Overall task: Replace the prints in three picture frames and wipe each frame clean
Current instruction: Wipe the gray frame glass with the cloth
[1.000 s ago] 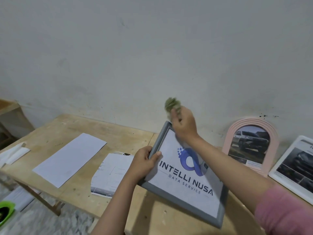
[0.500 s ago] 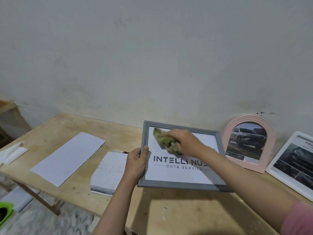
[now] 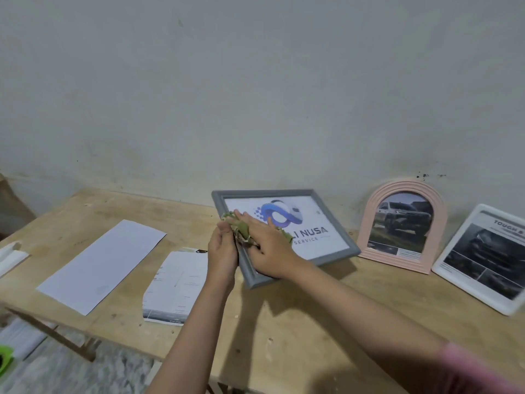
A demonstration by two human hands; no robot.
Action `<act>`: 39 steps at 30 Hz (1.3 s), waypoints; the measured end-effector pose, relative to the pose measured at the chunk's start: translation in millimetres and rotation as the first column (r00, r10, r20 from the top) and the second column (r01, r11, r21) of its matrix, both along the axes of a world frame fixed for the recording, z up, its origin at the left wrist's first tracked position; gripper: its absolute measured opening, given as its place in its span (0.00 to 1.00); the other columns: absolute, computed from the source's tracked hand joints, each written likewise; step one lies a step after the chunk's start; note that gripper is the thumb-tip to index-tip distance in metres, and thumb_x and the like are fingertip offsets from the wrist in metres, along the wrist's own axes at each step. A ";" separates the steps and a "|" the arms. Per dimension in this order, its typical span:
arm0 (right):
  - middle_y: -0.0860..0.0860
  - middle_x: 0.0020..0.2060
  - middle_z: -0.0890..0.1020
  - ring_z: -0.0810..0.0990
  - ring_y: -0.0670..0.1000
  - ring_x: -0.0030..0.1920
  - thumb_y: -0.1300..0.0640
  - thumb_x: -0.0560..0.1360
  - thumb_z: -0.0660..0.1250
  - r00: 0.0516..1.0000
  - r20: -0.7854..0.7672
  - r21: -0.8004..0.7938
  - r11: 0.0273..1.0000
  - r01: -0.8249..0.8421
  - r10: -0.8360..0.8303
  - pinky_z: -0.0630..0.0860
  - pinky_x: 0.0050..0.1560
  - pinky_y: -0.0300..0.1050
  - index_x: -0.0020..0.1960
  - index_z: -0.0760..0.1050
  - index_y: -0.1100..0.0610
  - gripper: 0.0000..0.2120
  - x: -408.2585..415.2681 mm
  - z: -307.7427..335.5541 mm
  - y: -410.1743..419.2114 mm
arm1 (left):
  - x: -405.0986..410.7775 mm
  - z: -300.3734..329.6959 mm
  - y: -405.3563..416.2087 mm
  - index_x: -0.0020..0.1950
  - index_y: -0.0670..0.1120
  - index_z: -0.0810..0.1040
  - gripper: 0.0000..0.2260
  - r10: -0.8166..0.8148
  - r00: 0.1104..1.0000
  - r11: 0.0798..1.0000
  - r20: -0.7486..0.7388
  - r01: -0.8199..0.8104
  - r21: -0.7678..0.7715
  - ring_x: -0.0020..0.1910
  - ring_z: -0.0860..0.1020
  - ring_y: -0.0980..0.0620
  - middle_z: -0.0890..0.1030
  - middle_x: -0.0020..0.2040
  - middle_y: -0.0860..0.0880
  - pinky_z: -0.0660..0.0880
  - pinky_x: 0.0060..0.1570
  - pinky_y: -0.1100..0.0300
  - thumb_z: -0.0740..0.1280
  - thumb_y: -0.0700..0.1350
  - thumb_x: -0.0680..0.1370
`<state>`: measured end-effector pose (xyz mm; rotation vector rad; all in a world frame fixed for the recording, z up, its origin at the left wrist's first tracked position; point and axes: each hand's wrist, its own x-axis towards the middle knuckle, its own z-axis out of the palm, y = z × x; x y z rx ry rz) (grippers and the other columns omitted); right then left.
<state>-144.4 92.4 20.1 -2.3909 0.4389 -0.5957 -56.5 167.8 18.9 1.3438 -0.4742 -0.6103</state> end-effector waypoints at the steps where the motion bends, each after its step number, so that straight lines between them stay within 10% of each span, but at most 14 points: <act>1: 0.44 0.73 0.65 0.61 0.47 0.73 0.61 0.67 0.52 1.000 -0.011 0.061 0.998 -0.014 0.015 0.52 0.75 0.54 0.73 0.63 0.51 0.34 -2.1 -1.1 -1.3 | 1.3 -0.6 0.6 0.55 0.49 0.77 0.23 -0.034 0.996 0.999 -0.087 0.035 0.004 0.47 0.82 0.49 0.83 0.48 0.47 0.78 0.40 0.59 0.50 0.62 0.80; 5: 0.41 0.67 0.72 0.75 0.53 0.63 0.60 0.69 0.53 0.993 -0.083 0.187 0.980 -0.071 0.088 0.71 0.63 0.53 0.71 0.65 0.42 0.31 -16.2 -7.1 0.3 | 11.9 -7.8 4.5 0.45 0.48 0.77 0.30 -0.148 0.933 0.988 -0.329 0.154 -0.007 0.32 0.81 0.53 0.82 0.34 0.50 0.77 0.27 0.62 0.45 0.69 0.76; 13: 0.45 0.61 0.79 0.76 0.49 0.61 0.64 0.70 0.57 0.981 -0.123 0.209 0.971 -0.119 0.146 0.54 0.75 0.53 0.69 0.69 0.45 0.30 -38.3 -10.0 10.6 | 17.5 -18.8 8.8 0.64 0.42 0.69 0.28 -0.088 0.901 0.983 -0.425 0.147 0.109 0.47 0.78 0.45 0.77 0.52 0.43 0.73 0.41 0.54 0.62 0.62 0.75; 16: 0.46 0.66 0.74 0.69 0.44 0.68 0.64 0.66 0.56 0.971 -0.129 0.129 0.975 -0.182 0.199 0.52 0.75 0.56 0.69 0.69 0.49 0.32 -52.8 -12.4 11.2 | 21.0 -18.8 7.5 0.62 0.46 0.73 0.22 -0.053 0.911 0.988 -0.408 0.106 0.109 0.53 0.81 0.43 0.82 0.56 0.43 0.76 0.56 0.45 0.58 0.61 0.79; 23: 0.48 0.55 0.82 0.79 0.50 0.59 0.59 0.57 0.49 0.974 -0.069 -0.369 0.902 -0.225 0.215 0.66 0.64 0.62 0.54 0.77 0.54 0.30 -81.6 -21.5 -1.5 | 12.7 -10.9 -1.0 0.57 0.45 0.76 0.22 0.136 0.949 0.983 -0.284 -0.094 0.160 0.47 0.82 0.48 0.83 0.49 0.48 0.77 0.41 0.56 0.54 0.61 0.80; 25: 0.49 0.46 0.84 0.82 0.53 0.49 0.60 0.58 0.49 0.991 0.043 -0.259 0.959 -0.113 0.128 0.79 0.52 0.52 0.51 0.78 0.54 0.27 -85.6 -6.7 -13.1 | 11.3 -6.5 -2.5 0.54 0.44 0.76 0.22 0.177 0.958 0.976 -0.224 -0.141 0.167 0.44 0.81 0.48 0.82 0.46 0.48 0.76 0.39 0.57 0.54 0.61 0.80; 30: 0.47 0.42 0.82 0.78 0.40 0.38 0.65 0.62 0.55 0.945 0.231 0.090 0.972 0.216 -0.232 0.73 0.41 0.36 0.56 0.78 0.53 0.26 -53.9 22.2 -26.1 | 2.0 3.8 -7.4 0.37 0.48 0.69 0.19 0.164 0.986 0.979 -0.001 -0.163 0.122 0.30 0.70 0.56 0.72 0.30 0.54 0.66 0.31 0.63 0.52 0.58 0.81; 33: 0.51 0.63 0.77 0.72 0.52 0.67 0.60 0.62 0.56 0.997 -0.023 -0.128 0.989 0.074 -0.078 0.59 0.69 0.52 0.69 0.69 0.51 0.34 -32.6 -1.0 4.4 | 0.9 8.8 -12.4 0.32 0.48 0.62 0.21 0.150 0.988 0.984 0.040 -0.153 0.095 0.26 0.63 0.55 0.64 0.25 0.55 0.63 0.25 0.65 0.54 0.57 0.81; 35: 0.45 0.72 0.67 0.61 0.54 0.74 0.60 0.62 0.55 0.995 -0.090 -0.287 0.955 -0.069 0.045 0.48 0.69 0.61 0.72 0.64 0.49 0.37 -38.3 -18.1 21.6 | 6.9 10.9 -10.0 0.32 0.47 0.65 0.21 0.194 0.980 0.974 0.036 -0.196 0.111 0.26 0.67 0.56 0.67 0.27 0.53 0.66 0.27 0.66 0.54 0.57 0.81; 39: 0.46 0.70 0.69 0.67 0.56 0.71 0.57 0.62 0.55 0.963 -0.186 -0.663 0.698 -0.271 0.197 0.58 0.64 0.70 0.68 0.68 0.47 0.33 -62.4 -38.5 14.3 | 18.2 3.7 -0.6 0.49 0.42 0.76 0.21 0.215 0.975 0.973 -0.054 -0.209 0.097 0.42 0.78 0.50 0.79 0.40 0.51 0.74 0.40 0.60 0.53 0.57 0.82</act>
